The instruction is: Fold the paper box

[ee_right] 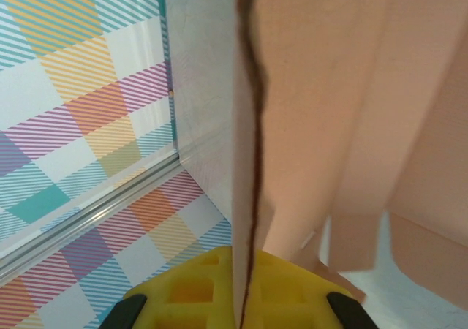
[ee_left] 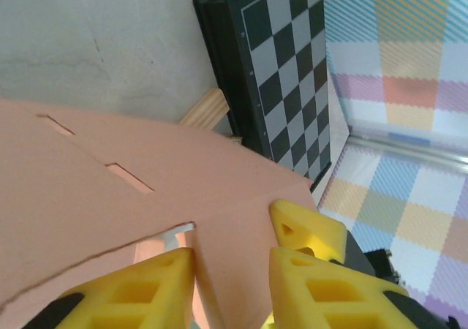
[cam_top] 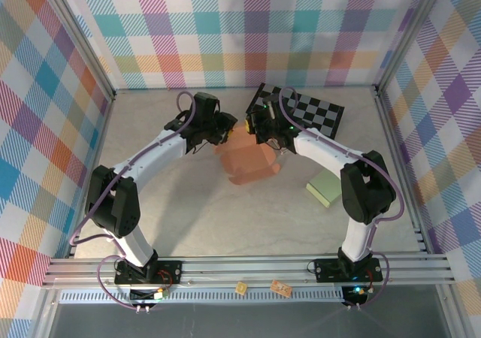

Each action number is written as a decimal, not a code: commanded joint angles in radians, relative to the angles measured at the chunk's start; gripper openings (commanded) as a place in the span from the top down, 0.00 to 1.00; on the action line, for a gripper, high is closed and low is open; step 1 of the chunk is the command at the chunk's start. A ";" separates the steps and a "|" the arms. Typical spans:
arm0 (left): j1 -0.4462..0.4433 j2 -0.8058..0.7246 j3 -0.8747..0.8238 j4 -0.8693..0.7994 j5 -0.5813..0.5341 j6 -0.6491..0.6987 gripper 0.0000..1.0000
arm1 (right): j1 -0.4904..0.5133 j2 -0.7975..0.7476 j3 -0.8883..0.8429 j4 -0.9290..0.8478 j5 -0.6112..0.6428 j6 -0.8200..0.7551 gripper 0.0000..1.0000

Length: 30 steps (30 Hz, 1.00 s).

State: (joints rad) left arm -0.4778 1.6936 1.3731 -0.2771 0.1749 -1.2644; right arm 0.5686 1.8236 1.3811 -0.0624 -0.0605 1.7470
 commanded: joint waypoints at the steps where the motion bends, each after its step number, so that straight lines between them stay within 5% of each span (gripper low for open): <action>1: 0.016 0.011 -0.006 0.100 0.013 -0.043 0.74 | 0.014 0.003 -0.010 0.020 -0.017 -0.009 1.00; 11: 0.026 -0.028 -0.105 0.182 0.020 -0.122 0.85 | 0.014 0.001 -0.026 0.039 -0.015 -0.023 0.99; 19: 0.052 -0.040 -0.147 0.227 0.024 -0.160 0.91 | 0.001 -0.039 -0.111 0.127 -0.018 -0.044 0.73; 30: 0.062 -0.040 -0.179 0.257 0.046 -0.184 0.92 | -0.016 0.010 -0.142 0.298 -0.005 -0.010 0.76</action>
State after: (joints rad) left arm -0.4309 1.6878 1.2129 -0.0505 0.2131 -1.4300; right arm 0.5617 1.8198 1.2373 0.1482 -0.0685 1.7218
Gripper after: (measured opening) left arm 0.084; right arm 0.246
